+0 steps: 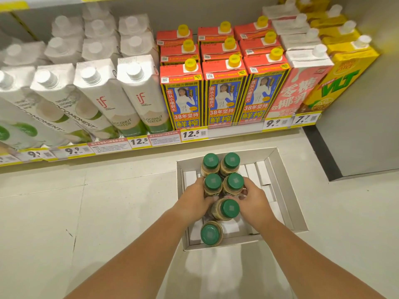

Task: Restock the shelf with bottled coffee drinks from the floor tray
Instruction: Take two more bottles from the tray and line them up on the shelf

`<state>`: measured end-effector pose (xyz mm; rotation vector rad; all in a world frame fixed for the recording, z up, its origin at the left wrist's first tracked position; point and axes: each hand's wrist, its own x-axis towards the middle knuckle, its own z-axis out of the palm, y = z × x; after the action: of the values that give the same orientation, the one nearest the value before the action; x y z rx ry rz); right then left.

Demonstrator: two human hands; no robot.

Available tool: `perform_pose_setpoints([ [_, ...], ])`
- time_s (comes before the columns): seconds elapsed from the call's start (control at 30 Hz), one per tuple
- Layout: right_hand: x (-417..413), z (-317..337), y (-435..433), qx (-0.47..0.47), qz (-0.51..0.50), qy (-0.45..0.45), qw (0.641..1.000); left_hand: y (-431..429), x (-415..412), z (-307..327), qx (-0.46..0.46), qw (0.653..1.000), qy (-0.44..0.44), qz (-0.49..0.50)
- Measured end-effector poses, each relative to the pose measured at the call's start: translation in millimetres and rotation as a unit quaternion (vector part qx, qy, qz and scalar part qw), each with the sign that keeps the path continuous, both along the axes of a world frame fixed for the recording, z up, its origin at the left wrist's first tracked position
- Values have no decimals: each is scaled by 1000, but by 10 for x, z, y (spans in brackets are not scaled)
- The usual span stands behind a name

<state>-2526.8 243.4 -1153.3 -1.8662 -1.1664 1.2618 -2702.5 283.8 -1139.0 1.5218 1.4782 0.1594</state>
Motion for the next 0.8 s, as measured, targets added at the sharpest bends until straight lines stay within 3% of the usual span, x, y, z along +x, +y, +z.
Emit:
perform_pose_setpoints([
  [0.47,125,227,-80,24,-12,-1,1000,-237,-149,222,112,993,-28,-15],
  [0.8,117,854,-150,35,-26,-21,999,-187,-442,874,141,985,-99,-23],
])
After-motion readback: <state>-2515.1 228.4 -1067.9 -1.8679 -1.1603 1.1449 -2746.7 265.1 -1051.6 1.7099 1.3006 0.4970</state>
